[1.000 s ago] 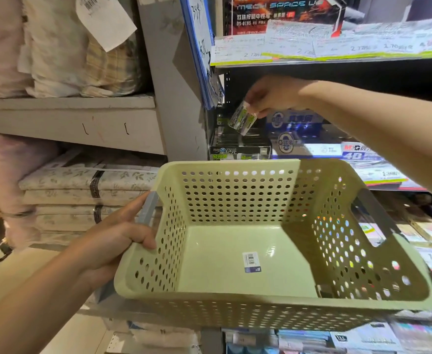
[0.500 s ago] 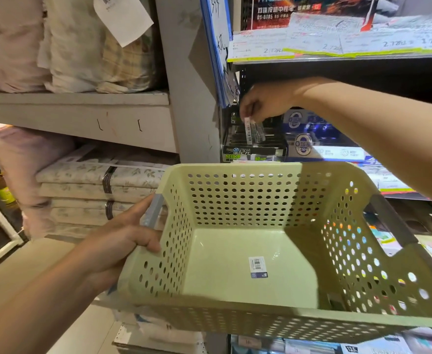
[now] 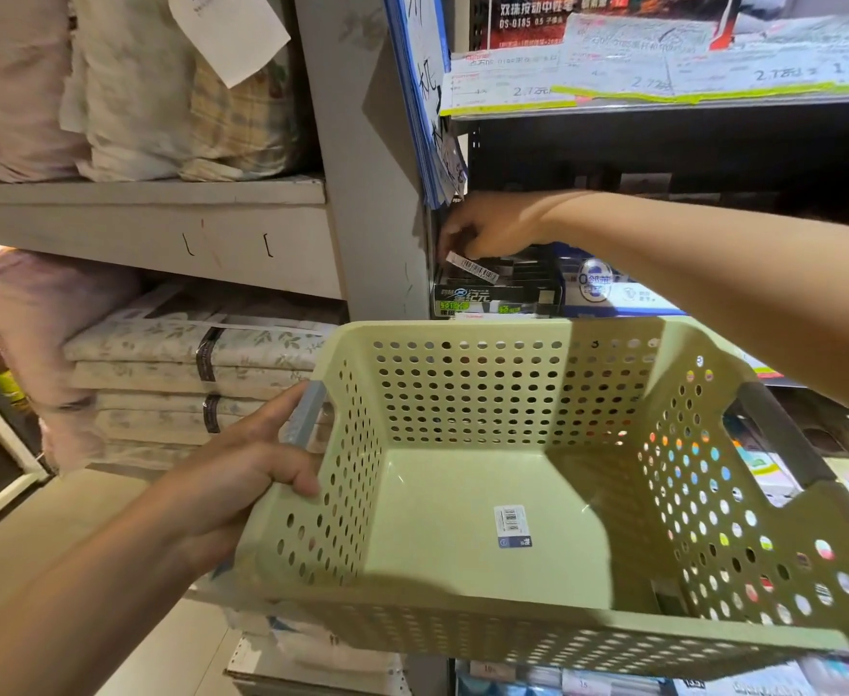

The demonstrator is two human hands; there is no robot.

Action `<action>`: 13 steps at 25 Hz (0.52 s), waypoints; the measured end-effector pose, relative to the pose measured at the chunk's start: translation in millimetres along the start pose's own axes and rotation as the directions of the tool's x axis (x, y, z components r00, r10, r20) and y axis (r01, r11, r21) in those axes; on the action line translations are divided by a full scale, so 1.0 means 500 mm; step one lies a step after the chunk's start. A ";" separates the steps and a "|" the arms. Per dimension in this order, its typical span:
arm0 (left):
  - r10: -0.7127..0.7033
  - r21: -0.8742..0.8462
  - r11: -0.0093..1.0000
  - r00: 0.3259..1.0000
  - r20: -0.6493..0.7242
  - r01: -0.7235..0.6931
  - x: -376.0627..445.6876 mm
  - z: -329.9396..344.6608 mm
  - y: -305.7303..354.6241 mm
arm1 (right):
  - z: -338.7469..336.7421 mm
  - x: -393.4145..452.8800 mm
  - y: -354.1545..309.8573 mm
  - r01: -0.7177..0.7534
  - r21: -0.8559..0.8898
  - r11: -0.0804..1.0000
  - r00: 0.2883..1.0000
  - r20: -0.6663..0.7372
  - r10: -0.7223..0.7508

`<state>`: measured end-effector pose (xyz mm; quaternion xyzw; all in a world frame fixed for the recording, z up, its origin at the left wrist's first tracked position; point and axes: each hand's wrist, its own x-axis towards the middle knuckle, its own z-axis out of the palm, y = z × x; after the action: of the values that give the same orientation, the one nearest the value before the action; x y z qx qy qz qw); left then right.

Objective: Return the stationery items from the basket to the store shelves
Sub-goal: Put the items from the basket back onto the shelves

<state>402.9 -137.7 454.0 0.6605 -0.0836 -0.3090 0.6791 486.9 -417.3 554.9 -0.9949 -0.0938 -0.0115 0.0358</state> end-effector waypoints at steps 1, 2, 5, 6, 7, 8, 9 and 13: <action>0.000 -0.001 1.000 1.000 0.001 0.000 0.000 0.001 0.000 | -0.002 -0.003 0.004 -0.007 0.062 0.998 1.000 -0.014 0.008; -0.003 -0.004 1.000 1.000 -0.001 0.002 0.001 0.002 0.001 | -0.005 -0.005 0.010 -0.017 0.143 0.990 0.999 -0.030 0.021; -0.010 0.001 1.000 1.000 0.000 0.010 0.003 0.001 0.002 | -0.017 -0.003 0.039 -0.065 0.235 0.970 0.988 -0.120 0.095; -0.011 0.007 1.000 1.000 0.002 0.011 0.004 0.001 0.002 | -0.020 -0.007 0.048 -0.114 0.198 0.974 0.985 -0.105 0.137; -0.011 0.008 1.000 1.000 -0.002 0.011 0.005 -0.001 0.001 | -0.020 -0.011 0.053 -0.187 0.163 0.969 0.980 -0.037 0.195; -0.012 0.006 1.000 1.000 -0.008 0.012 0.006 -0.001 0.001 | -0.017 -0.016 0.055 -0.260 0.129 0.957 0.965 0.073 0.253; -0.014 0.005 1.000 1.000 -0.011 0.014 0.006 -0.001 0.000 | -0.012 -0.018 0.055 -0.312 0.101 0.945 0.940 0.179 0.291; -0.022 0.012 1.000 1.000 -0.013 0.022 0.006 -0.001 -0.001 | 0.004 -0.015 0.047 -0.311 0.161 0.937 0.941 0.192 0.280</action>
<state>405.4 -139.1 452.7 0.6675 -0.0736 -0.3117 0.6722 484.1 -441.8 551.1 -0.9872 0.0540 0.0859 0.1234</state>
